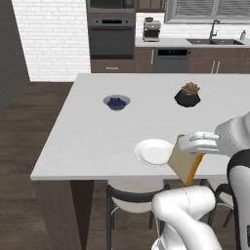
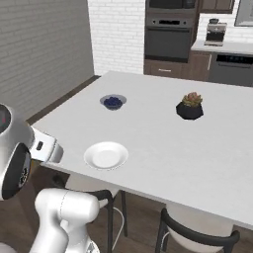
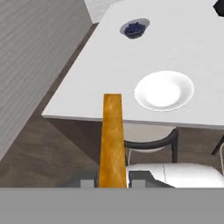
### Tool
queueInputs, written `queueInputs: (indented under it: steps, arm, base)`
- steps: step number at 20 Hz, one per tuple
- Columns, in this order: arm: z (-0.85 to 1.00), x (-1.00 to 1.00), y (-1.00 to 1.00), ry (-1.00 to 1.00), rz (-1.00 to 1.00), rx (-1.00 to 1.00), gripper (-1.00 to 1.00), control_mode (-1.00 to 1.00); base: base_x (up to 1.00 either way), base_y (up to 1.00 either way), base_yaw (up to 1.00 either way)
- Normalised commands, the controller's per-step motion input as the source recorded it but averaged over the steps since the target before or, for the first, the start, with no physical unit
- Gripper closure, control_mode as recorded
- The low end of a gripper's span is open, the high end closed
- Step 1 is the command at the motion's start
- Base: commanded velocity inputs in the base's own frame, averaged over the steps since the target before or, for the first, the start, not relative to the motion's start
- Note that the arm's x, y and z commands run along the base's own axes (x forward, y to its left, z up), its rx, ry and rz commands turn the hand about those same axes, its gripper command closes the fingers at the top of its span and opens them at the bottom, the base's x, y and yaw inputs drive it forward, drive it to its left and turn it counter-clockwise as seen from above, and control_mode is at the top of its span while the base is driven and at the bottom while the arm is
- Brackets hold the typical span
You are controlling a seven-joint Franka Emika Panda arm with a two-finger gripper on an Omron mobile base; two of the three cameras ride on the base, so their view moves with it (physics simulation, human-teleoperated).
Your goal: Start the toaster. Once the lever pops up, take the bread to the plate on the dining counter.
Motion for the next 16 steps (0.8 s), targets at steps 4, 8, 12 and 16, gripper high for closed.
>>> queueInputs:
  steps: [4, 8, 12, 16]
  arm:
    - [-0.04, 0.5, -0.86, 0.01, 0.27, 0.15, 1.0, -1.0]
    - [-0.26, 0.95, -0.25, 0.13, 0.22, 0.03, 1.0, -1.0]
    - [-0.31, 0.94, -0.08, 0.08, 0.22, 0.0, 1.0, -1.0]
    - [-0.73, 0.64, 0.4, 0.08, 0.13, 0.01, 1.0, -1.0]
  base:
    - [0.0, 0.0, 0.0]
    - [0.0, 0.0, 0.0]
    - [0.0, 0.0, 0.0]
    - [0.0, 0.0, 0.0]
